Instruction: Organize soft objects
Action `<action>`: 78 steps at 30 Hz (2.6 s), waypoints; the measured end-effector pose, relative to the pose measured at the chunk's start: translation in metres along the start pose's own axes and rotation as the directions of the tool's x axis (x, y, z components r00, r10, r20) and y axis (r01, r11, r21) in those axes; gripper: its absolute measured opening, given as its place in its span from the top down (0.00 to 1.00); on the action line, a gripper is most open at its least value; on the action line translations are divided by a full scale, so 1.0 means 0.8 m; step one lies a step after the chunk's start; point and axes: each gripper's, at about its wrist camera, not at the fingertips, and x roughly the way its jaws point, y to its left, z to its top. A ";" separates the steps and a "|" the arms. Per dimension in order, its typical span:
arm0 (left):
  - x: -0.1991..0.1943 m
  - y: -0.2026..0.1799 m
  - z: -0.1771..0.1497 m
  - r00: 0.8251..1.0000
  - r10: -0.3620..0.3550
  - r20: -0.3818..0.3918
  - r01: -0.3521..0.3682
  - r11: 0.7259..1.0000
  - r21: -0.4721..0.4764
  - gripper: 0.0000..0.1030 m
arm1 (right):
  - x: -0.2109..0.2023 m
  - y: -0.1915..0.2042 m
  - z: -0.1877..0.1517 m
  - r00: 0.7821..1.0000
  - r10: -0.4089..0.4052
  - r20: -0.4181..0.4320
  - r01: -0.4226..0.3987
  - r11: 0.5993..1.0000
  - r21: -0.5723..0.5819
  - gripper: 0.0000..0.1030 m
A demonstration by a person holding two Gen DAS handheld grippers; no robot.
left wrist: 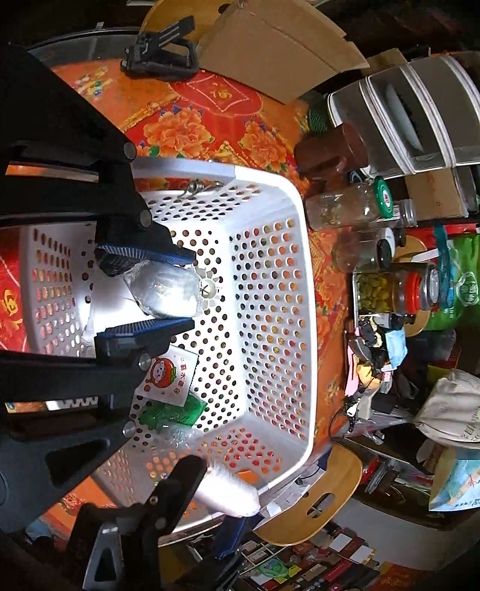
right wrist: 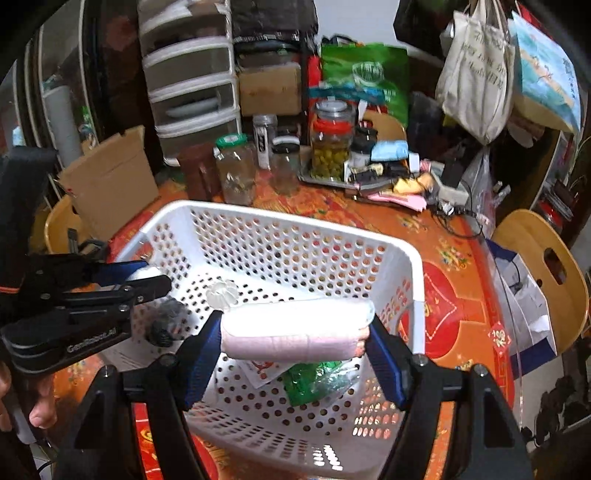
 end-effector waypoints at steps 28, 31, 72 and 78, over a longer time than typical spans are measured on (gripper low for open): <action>-0.106 0.024 -0.090 0.958 -0.010 0.286 0.012 1.000 -0.004 0.00 | -0.085 -0.051 -0.070 0.986 0.003 0.167 -0.026 0.990 0.139 0.00; -0.132 0.021 -0.121 0.952 -0.013 0.304 0.007 1.000 0.022 0.00 | -0.110 -0.058 -0.105 0.982 -0.021 0.189 -0.015 0.982 0.187 0.00; -0.264 -0.041 -0.273 0.948 0.012 0.318 -0.007 1.000 -0.018 0.00 | -0.257 0.044 -0.232 0.956 -0.006 0.292 -0.024 0.995 0.098 0.00; -0.260 -0.037 -0.272 0.950 0.008 0.314 0.000 1.000 -0.026 0.00 | -0.257 0.046 -0.232 0.957 0.000 0.291 -0.029 0.995 0.094 0.00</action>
